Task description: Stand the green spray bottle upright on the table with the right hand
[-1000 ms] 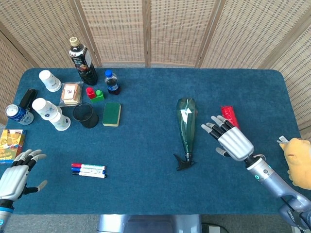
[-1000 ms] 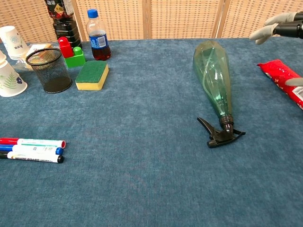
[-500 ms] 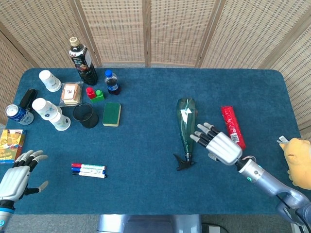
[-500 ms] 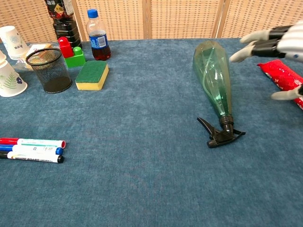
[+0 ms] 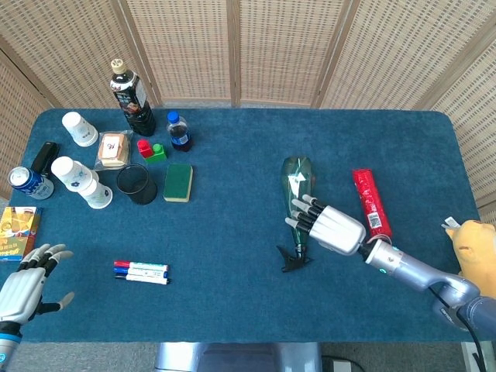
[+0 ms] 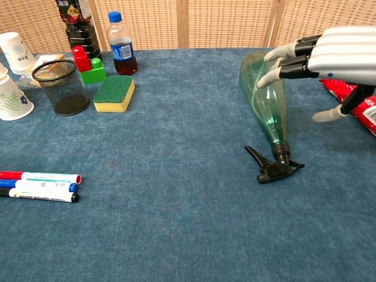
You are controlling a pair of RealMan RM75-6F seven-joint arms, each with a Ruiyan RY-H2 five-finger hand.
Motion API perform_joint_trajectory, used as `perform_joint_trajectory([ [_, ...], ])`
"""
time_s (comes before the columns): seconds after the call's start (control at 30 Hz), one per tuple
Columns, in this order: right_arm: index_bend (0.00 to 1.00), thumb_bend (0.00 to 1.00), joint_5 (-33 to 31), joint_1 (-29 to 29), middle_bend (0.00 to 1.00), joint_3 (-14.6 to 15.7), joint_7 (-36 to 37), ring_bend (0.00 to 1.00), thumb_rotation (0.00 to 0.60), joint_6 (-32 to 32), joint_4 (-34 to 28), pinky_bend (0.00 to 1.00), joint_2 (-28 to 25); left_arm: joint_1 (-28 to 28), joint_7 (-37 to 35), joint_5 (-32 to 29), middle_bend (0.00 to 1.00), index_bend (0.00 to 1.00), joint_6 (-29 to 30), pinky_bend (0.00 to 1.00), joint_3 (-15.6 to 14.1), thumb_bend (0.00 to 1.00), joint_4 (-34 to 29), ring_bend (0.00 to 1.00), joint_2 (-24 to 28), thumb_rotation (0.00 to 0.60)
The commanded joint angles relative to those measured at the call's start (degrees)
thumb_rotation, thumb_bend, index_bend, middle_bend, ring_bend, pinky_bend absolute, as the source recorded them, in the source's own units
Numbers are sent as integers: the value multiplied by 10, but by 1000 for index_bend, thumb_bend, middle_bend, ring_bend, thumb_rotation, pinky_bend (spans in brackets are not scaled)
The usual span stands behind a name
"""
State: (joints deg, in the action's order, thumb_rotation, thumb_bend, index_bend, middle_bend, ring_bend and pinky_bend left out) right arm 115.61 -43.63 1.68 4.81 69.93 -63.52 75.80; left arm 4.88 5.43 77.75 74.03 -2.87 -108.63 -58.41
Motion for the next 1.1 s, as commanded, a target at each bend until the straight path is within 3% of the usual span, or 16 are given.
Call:
perform_joint_trajectory([
  [0.03, 175, 270, 15, -22, 250, 11, 15, 91, 600, -8, 18, 209, 8, 4, 3, -5, 157, 210, -7, 19, 1, 304, -1, 92, -3, 600],
  [0.63, 181, 251, 71, -105, 252, 65, 54, 91, 600, -33, 89, 210, 38, 12, 11, -27, 156, 210, -18, 20, 7, 304, -10, 92, -10, 600],
  [1.1, 180, 230, 76, -137, 252, 87, 50, 92, 600, -44, 107, 211, 60, 10, -19, -23, 156, 209, -23, 20, 3, 304, -2, 92, -7, 600],
])
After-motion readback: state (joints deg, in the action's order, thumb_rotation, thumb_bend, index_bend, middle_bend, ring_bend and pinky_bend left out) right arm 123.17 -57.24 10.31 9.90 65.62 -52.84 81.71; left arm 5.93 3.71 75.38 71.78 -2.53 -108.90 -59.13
